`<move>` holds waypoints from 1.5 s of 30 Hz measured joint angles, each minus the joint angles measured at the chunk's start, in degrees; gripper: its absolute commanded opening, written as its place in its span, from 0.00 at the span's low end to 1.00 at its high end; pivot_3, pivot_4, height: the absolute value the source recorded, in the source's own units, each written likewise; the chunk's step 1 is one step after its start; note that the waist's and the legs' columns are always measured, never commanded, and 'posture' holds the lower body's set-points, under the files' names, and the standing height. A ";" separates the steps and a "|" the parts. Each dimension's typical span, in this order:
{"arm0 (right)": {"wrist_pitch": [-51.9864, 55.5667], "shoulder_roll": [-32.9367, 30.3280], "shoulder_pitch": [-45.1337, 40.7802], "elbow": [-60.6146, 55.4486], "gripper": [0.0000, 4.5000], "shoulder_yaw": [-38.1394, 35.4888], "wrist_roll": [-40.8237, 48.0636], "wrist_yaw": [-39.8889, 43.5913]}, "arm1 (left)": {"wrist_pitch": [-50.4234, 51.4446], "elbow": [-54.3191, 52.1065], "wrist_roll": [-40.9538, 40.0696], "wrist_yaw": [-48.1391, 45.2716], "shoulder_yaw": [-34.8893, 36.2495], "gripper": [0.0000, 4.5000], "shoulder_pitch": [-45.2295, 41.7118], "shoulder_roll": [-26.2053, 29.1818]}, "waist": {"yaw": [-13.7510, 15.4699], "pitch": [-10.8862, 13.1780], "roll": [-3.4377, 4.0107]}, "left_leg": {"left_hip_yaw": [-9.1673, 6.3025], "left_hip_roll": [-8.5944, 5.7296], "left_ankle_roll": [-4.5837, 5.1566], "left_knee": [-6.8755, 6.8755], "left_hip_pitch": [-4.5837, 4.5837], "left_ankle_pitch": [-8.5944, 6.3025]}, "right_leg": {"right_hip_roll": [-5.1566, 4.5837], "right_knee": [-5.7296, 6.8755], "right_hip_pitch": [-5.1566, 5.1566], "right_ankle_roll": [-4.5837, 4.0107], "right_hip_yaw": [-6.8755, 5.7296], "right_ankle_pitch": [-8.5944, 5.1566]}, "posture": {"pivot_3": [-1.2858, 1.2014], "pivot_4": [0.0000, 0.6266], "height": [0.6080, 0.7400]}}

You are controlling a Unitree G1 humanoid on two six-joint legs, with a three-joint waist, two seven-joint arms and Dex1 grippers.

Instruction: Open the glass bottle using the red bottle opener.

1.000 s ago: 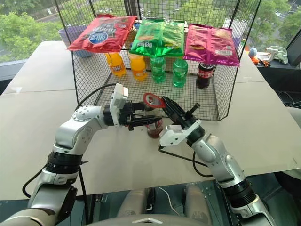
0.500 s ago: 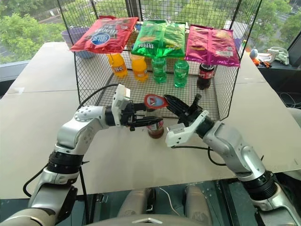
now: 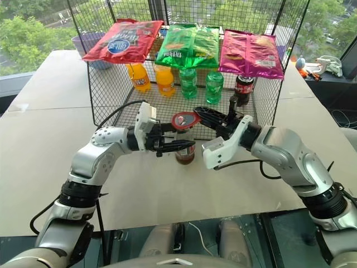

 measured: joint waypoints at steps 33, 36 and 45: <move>75.83 34.08 20.76 -21.58 0.00 -15.35 32.04 3.72 | -1.90 -0.72 -0.94 0.53 1.25 0.49 2.19 0.05 | -0.09 0.11 0.12 | -0.31 0.05 -0.01 -0.08 -0.08 0.00 | -0.01 -0.01 -0.08 -0.01 -0.07 0.01 | 0.52 0.24 1.00; 87.59 40.81 22.23 -23.41 0.00 -19.90 36.90 1.01 | -2.21 -0.71 -0.91 0.57 1.15 0.49 2.22 0.01 | 0.00 0.10 0.12 | -0.41 0.07 -0.02 -0.10 -0.09 0.00 | 0.00 -0.01 -0.08 -0.02 -0.12 0.00 | 0.52 0.24 1.00; 96.92 42.41 24.59 -23.12 0.00 -23.00 42.70 -3.43 | -3.04 -0.72 -0.93 0.63 1.13 0.49 2.57 0.02 | -0.14 0.12 0.14 | -0.41 0.04 -0.02 -0.13 -0.11 0.00 | -0.02 -0.04 -0.10 -0.01 -0.10 0.00 | 0.52 0.24 1.00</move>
